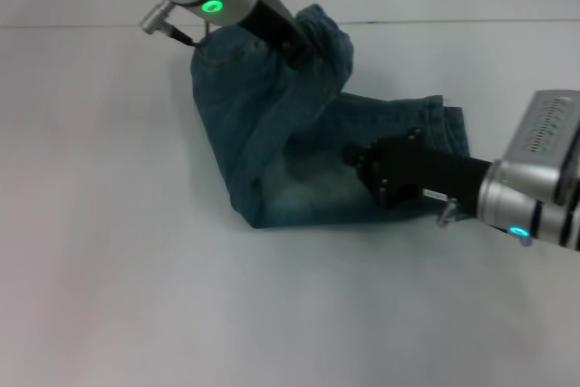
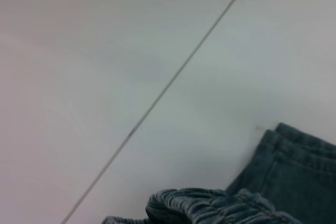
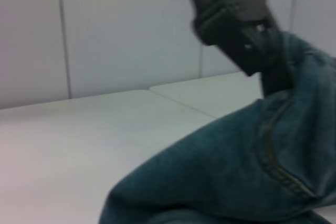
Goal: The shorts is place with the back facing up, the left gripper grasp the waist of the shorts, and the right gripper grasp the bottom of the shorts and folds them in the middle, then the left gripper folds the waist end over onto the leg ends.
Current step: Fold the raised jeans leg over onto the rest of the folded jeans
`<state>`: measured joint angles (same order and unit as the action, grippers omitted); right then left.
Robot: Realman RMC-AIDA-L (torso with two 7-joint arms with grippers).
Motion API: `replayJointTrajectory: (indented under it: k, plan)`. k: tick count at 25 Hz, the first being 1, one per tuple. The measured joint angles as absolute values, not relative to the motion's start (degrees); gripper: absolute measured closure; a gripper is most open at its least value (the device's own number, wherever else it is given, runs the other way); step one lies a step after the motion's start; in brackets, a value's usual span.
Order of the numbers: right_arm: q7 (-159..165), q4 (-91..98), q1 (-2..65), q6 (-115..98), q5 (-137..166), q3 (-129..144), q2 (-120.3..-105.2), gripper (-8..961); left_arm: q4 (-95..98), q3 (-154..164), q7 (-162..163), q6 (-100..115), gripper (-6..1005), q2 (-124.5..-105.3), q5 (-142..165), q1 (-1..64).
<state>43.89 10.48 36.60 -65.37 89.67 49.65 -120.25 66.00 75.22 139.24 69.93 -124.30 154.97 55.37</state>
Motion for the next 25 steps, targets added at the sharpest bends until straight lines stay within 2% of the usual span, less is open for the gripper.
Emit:
replayJointTrajectory:
  k: [4,10,19,25]
  plan:
    - [45.1,13.6,33.3,-66.0,89.4,48.8,-119.93,954,68.2,81.6,143.7,69.6,833,-124.54,154.2,55.2]
    - [45.1,14.5,32.1,-64.9,89.3,48.6,-119.90,954,71.8,92.5,150.5,63.3,832,-124.62,150.9,52.0]
    - [45.3,14.6,31.7,-64.6,89.3,47.5,-119.79,953,83.8,101.4,149.0,49.8,823,-124.62,148.8,35.4]
    - [45.4,14.8,31.6,-64.3,89.3,46.0,-119.68,953,87.5,102.9,147.1,52.4,576,-124.63,148.9,30.7]
